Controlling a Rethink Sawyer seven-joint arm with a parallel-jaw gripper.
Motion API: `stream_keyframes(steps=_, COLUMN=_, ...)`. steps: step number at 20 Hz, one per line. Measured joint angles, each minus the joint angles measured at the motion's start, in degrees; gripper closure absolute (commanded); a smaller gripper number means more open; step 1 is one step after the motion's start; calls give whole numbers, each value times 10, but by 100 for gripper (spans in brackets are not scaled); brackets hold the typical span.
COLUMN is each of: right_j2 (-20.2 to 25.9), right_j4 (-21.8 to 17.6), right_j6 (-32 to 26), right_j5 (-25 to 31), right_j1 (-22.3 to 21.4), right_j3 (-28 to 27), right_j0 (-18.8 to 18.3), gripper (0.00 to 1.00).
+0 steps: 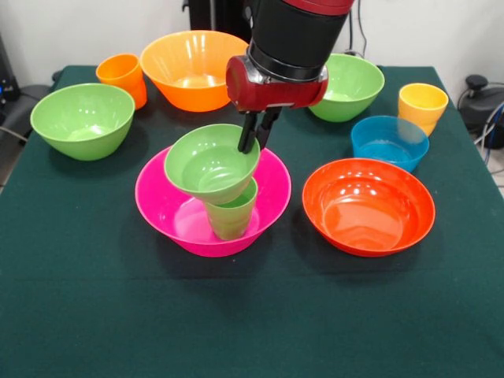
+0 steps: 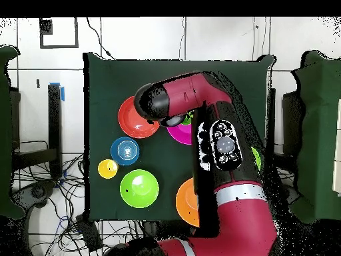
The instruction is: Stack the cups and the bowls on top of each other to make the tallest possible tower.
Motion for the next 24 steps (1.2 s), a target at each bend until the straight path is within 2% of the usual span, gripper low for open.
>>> stream_keyframes(steps=24, right_j2=0, right_j4=0, right_j6=0, right_j5=0, right_j1=-2, right_j3=22, right_j0=0, gripper=100)
